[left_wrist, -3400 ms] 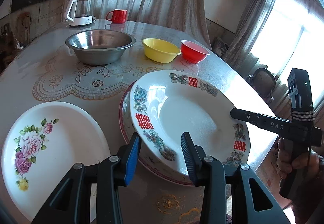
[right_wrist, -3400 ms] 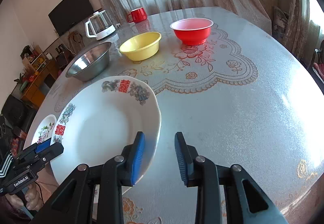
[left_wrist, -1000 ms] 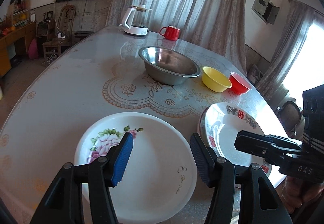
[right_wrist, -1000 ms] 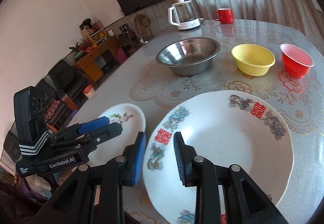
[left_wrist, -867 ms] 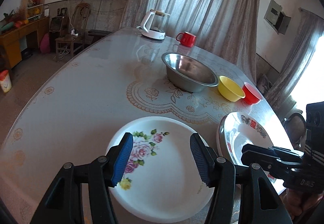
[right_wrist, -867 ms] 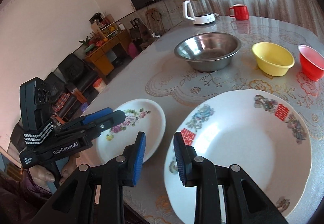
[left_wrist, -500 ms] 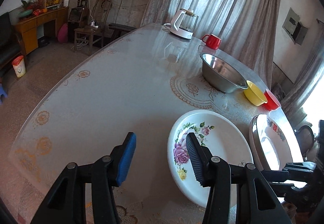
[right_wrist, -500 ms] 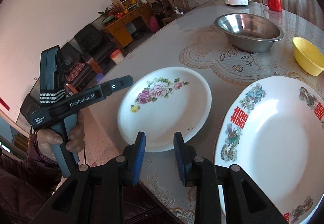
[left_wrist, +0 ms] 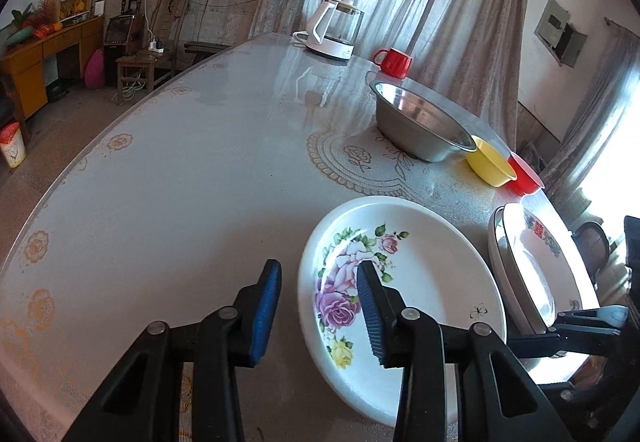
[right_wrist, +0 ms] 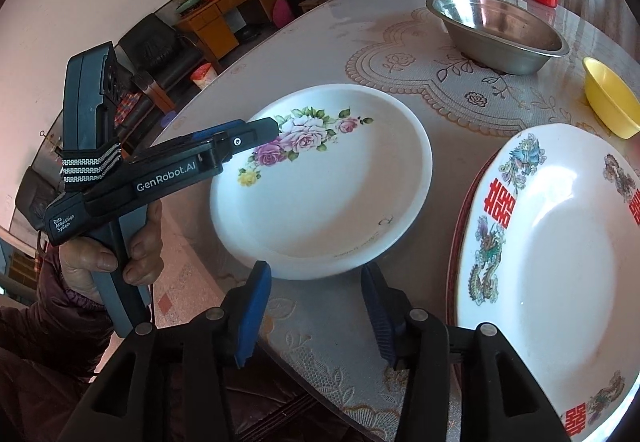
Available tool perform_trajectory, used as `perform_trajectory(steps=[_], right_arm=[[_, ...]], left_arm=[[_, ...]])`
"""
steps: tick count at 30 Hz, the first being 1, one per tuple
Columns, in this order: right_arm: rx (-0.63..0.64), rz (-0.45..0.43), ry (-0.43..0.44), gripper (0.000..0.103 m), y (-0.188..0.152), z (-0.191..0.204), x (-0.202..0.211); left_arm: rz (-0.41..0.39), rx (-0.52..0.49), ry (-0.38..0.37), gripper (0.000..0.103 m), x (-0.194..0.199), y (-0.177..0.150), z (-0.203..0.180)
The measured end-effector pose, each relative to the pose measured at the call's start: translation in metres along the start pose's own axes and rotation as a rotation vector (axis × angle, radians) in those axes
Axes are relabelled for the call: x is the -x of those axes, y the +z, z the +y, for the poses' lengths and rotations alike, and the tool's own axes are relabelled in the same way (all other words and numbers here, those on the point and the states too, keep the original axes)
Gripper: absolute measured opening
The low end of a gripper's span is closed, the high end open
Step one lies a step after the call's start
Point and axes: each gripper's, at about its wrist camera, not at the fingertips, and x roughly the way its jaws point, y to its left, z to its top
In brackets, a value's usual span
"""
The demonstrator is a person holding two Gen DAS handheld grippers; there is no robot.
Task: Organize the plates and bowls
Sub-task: 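Grasp the rose-print plate rim with the left tool and lift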
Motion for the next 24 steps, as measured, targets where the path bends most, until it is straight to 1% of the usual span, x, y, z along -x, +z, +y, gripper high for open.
perform_trajectory(steps=[1, 3, 6, 9, 15, 19, 21, 23, 24], right_arm=[[-0.004, -0.001, 0.0, 0.048, 0.001, 0.0, 0.0], [-0.015, -0.014, -0.012, 0.048, 0.004, 0.001, -0.001], [-0.009, -0.017, -0.035, 0.048, 0.01, 0.006, -0.003], [-0.016, -0.035, -0.053, 0.048, 0.018, 0.007, -0.005], [-0.077, -0.072, -0.111, 0.048, 0.033, -0.005, -0.009], [-0.059, -0.072, -0.167, 0.048, 0.04, -0.007, -0.017], [-0.038, -0.073, -0.198, 0.045, 0.044, -0.005, -0.021], [-0.031, -0.063, -0.216, 0.04, 0.047, -0.006, -0.027], [-0.015, -0.069, -0.243, 0.035, 0.048, -0.004, -0.029]], left_arm=[[0.004, -0.001, -0.011, 0.033, -0.001, 0.0, -0.001], [-0.008, -0.017, 0.016, 0.033, -0.001, 0.001, -0.001], [-0.012, 0.012, 0.015, 0.032, -0.001, 0.004, 0.006], [-0.021, 0.005, 0.042, 0.031, -0.001, 0.005, 0.008], [-0.01, 0.01, 0.072, 0.031, -0.009, 0.011, 0.007], [0.013, -0.003, 0.077, 0.031, -0.014, 0.013, 0.005], [0.001, -0.012, 0.097, 0.031, -0.015, 0.011, 0.002], [-0.006, -0.018, 0.104, 0.031, -0.013, 0.009, 0.002], [-0.009, -0.013, 0.1, 0.031, -0.013, 0.008, 0.003]])
